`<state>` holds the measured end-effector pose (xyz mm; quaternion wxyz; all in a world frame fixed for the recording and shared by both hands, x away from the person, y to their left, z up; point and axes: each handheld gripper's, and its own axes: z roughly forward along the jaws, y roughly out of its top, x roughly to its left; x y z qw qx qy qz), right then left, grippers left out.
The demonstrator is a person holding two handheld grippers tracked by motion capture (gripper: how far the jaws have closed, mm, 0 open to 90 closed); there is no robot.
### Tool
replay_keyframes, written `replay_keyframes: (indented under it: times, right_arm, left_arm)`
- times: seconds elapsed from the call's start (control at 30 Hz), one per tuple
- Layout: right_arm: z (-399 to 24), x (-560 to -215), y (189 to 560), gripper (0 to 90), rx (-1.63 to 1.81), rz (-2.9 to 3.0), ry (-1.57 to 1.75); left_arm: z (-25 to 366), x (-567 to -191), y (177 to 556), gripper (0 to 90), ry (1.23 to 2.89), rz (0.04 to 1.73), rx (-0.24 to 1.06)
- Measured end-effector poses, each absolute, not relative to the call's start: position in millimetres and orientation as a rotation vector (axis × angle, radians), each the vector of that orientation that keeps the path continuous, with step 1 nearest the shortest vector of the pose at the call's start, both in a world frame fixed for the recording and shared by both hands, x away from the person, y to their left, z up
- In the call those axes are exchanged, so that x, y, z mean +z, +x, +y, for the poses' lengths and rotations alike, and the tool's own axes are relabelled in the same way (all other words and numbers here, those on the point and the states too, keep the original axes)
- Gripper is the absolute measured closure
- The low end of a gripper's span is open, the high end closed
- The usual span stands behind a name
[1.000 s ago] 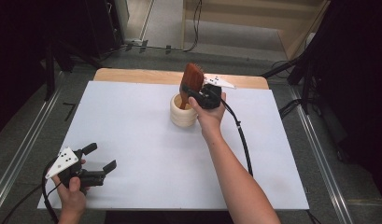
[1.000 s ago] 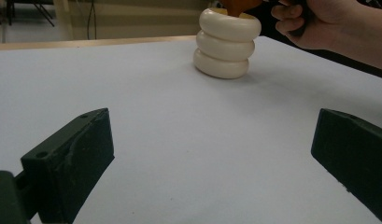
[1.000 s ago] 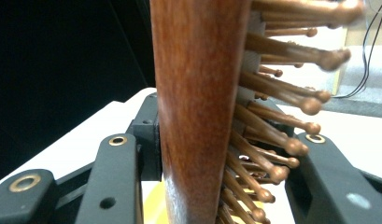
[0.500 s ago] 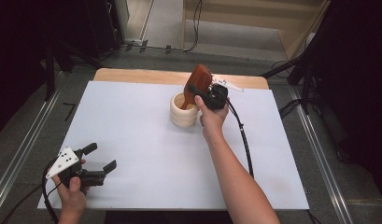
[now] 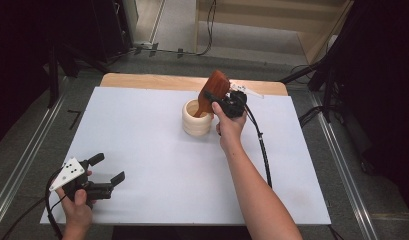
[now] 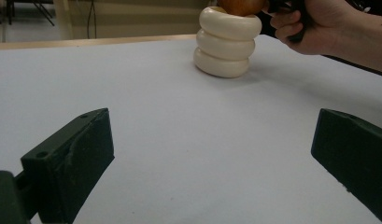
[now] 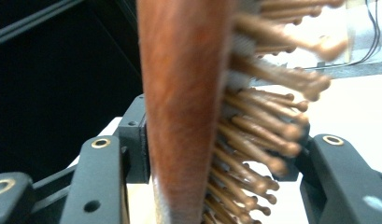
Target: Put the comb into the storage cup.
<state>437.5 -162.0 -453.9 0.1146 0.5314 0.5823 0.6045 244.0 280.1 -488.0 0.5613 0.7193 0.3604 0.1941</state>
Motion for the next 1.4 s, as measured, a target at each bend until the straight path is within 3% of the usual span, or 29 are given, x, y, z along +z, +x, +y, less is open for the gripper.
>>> replay_keyframes:
  times: [0.37, 0.67, 1.4]
  right_arm:
    - [-166, -453, 437, 25.1, 1.751, 1.775, 1.520]
    - [-164, -450, 436, 0.3, 1.676, 1.833, 1.503]
    - [-170, -434, 413, 0.0, 1.558, 1.878, 1.407]
  left_arm:
    - [280, -488, 244, 0.0, 1.691, 0.849, 0.455]
    - [280, -488, 244, 0.0, 1.692, 0.848, 0.454]
    - [280, -488, 244, 0.0, 1.700, 0.845, 0.457]
